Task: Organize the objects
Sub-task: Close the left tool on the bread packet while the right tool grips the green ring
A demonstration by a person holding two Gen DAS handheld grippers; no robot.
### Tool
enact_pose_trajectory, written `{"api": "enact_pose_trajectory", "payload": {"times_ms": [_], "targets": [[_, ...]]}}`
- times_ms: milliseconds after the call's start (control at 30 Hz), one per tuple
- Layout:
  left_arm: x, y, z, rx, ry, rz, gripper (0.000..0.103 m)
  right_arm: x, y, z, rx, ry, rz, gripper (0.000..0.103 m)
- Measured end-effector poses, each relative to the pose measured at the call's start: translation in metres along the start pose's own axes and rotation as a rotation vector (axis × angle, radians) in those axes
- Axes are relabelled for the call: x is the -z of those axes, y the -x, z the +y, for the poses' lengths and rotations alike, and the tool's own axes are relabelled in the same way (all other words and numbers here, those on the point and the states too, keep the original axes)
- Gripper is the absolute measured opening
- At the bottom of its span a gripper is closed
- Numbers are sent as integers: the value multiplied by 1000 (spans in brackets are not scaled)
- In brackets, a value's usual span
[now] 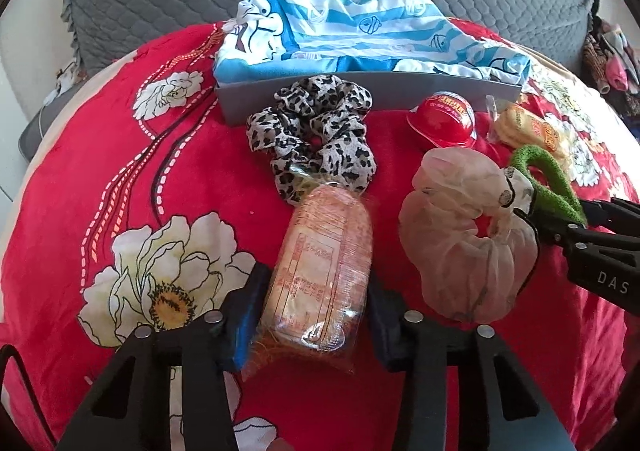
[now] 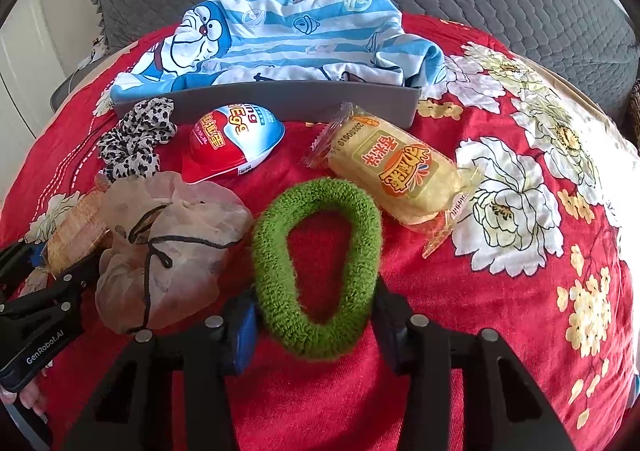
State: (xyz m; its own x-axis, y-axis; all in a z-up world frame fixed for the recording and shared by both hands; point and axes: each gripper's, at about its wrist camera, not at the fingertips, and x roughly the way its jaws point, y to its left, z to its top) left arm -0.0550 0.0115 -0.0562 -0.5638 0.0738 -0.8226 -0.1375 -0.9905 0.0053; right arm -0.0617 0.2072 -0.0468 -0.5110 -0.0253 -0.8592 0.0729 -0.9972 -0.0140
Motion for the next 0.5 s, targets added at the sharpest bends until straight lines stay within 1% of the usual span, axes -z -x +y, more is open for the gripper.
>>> {"api": "enact_pose_trajectory", "payload": {"times_ms": [133,267,433,500], "targets": [[0,3,-2,19,-4,-9,41,0,1,1,-5,3,2,36],[-2,7,-3,42,-2,-18,41,0,2,0,-9,-4,0,28],[-4,11,-4,80,8,-18,40,-1,3,-1,-17,-10,3,25],[-4,13,-5,79,4,-20,40,-2,4,-1,-20,-11,6,25]]}}
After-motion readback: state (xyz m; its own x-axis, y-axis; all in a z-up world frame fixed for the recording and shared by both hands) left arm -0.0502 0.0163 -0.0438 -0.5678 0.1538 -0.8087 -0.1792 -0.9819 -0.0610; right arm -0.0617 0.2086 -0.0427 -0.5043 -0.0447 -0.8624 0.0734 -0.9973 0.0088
